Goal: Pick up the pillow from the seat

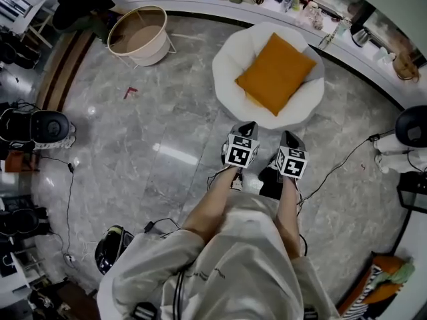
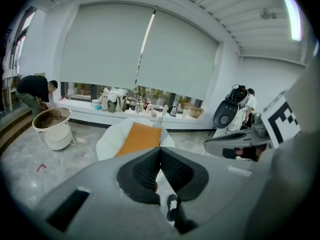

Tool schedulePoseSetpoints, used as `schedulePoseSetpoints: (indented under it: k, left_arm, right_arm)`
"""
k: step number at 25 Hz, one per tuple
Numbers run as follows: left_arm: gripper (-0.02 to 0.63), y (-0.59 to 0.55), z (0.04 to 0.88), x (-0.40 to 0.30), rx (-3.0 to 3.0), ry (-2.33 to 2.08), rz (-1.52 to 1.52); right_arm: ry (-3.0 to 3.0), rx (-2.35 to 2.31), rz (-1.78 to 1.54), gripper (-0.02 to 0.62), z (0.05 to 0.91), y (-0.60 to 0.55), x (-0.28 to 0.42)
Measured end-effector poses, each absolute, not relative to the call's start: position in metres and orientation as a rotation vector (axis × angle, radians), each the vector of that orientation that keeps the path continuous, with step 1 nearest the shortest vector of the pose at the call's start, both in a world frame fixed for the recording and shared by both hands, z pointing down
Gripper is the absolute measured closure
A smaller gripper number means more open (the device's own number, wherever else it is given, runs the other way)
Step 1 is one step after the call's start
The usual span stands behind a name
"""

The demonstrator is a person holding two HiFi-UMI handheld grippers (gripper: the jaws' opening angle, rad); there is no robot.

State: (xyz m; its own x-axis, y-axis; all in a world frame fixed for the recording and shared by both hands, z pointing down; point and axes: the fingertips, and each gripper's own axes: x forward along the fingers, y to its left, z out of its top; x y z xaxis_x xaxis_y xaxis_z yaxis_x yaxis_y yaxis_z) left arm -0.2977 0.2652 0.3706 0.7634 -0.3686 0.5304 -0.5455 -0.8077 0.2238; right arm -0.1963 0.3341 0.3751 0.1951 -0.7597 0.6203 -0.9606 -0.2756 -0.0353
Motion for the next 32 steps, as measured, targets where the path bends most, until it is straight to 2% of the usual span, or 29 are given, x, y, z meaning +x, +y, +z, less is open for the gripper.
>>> schedulePoseSetpoints:
  k: [11, 17, 32]
  left_arm:
    - [0.597, 0.237, 0.354, -0.249, 2.675, -0.678, 0.669]
    - [0.597, 0.223, 0.363, -0.224, 2.669, -0.665, 0.793]
    - [0.597, 0.174, 0.386, -0.163, 2.637, -0.649, 0.846]
  right_arm:
    - [-1.634, 2.191, 0.744, 0.589, 0.361, 0.306, -0.141]
    - [-1.675, 2.186, 0.777, 0.589, 0.353, 0.275, -0.114]
    - [-1.697, 2.169, 0.885, 0.589, 0.373, 0.22, -0.045]
